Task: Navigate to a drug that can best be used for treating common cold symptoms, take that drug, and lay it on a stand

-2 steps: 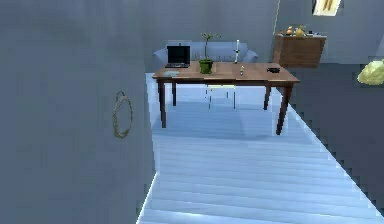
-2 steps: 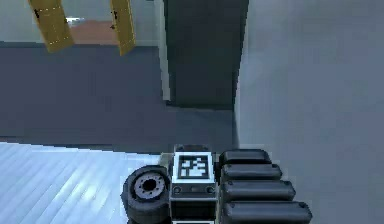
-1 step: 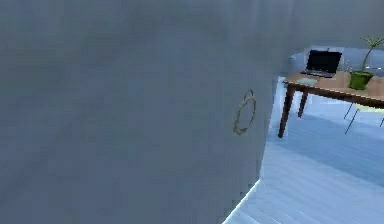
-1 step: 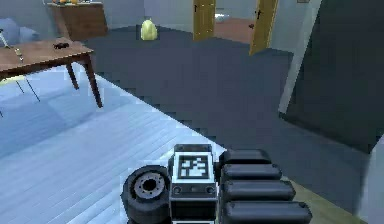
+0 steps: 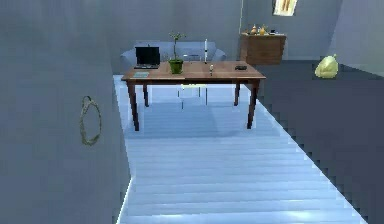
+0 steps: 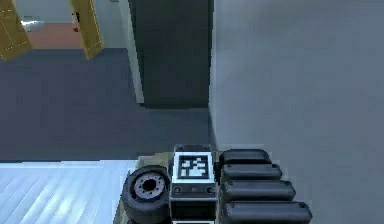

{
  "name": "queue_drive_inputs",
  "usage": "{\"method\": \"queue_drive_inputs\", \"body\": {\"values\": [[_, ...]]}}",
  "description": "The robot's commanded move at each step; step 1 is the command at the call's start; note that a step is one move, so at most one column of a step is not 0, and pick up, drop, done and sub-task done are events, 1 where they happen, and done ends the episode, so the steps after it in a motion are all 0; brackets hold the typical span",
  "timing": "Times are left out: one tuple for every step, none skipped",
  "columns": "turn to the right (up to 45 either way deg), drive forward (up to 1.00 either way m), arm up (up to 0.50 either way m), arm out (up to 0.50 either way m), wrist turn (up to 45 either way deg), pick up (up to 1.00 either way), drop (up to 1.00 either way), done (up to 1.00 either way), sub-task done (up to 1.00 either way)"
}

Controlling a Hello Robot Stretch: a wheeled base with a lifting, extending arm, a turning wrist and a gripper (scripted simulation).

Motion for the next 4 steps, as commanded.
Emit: {"method": "queue_drive_inputs", "body": {"values": [[18.0,0.00,0.00,0.00,0.0,0.00,0.00,0.00,0.00],[0.0,0.00,0.00,0.32,0.0,0.00,0.00,0.00,0.00],[0.0,0.00,0.00,0.00,39.0,0.00,0.00,0.00,0.00],[0.0,0.00,-0.32,0.00,0.0,0.00,0.00,0.00,0.00]]}}
